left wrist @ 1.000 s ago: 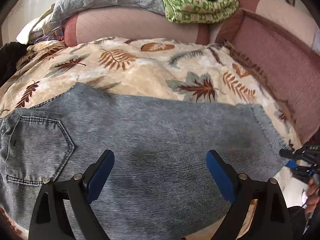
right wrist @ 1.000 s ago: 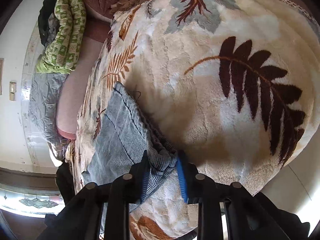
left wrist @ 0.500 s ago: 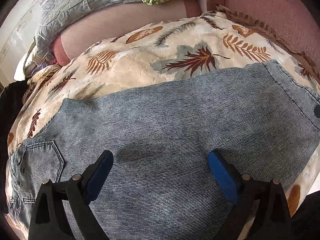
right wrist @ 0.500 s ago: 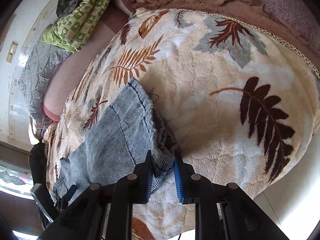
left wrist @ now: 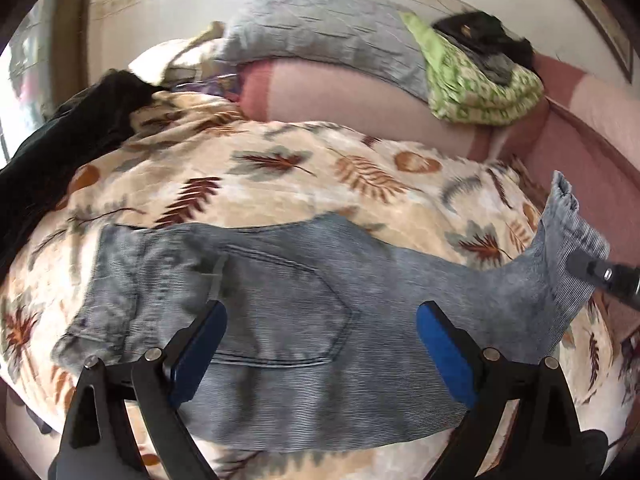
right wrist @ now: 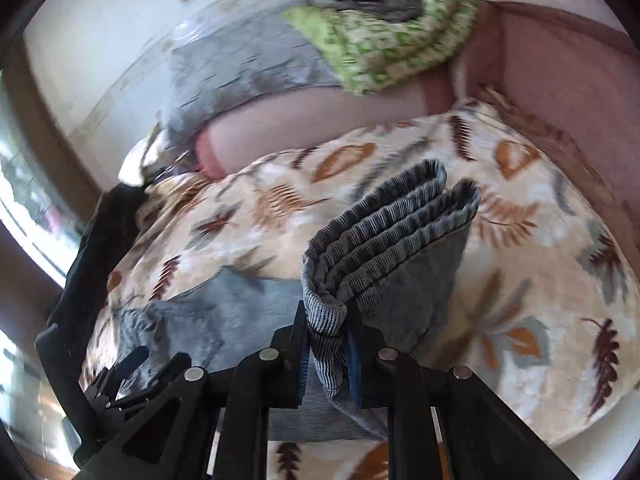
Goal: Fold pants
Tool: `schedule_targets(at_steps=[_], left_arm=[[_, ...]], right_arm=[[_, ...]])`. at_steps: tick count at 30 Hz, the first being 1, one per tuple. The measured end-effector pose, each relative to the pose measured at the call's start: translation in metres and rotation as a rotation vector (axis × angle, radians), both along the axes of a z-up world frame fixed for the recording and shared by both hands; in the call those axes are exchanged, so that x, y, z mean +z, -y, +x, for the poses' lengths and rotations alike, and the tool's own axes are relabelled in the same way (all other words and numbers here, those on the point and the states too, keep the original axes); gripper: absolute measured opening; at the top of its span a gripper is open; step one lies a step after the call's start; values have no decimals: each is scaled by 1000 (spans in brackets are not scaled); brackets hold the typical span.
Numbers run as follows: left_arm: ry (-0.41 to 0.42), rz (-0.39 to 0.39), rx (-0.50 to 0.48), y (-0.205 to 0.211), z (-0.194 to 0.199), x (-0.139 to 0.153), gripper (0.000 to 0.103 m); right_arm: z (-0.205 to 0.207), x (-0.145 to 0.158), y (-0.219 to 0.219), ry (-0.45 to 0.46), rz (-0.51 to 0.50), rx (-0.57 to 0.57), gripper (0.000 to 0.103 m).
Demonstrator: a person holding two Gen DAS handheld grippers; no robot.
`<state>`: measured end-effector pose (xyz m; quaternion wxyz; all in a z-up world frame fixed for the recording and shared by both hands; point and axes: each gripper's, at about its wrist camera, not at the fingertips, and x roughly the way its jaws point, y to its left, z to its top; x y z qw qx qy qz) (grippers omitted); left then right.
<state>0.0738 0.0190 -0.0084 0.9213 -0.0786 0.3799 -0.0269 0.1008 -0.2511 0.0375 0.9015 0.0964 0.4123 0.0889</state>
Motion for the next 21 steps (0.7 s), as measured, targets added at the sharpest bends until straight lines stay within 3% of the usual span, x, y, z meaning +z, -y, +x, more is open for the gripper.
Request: schedule_targets(at_steps=[2,4,6,7,8,11,15,17,19,20,21], left_arm=[[10,-11,79,-35,-9,2,96],[1,-10,130,-60,-15,-1,96],[-28,-4,142,-73,-17,-5,96],[-34,-2,138,-75,-20,-6,96],[-31,3,135,-76,-22,-6,96],[-16,-2,103,-63,-19,0,96],[-2,-29,-31,-12,-8,8,96],[-15,-30,-96,17,1,2,96],[-116,-13,-152,45,16,-24,96],[-205,41,-173,58,25,-46,96],[-310,118,-185,70,32,-73,96]], right_arm=[[5,-25,-57,-23,-29,93,17],[15,-72,-101,-124,-17,179,18],[23,-123,-125,-273,24,241,22],[19,-128,-124,-250,37,224,23],[14,-122,-120,-214,63,225,27],[6,-102,-89,-238,231,248,54],[-12,-78,-19,-142,341,104,67],[-12,-104,18,-217,444,19,70],[-8,-151,44,-397,531,-47,66],[-11,-156,59,-384,608,-59,56],[-11,-155,67,-403,666,-60,56]])
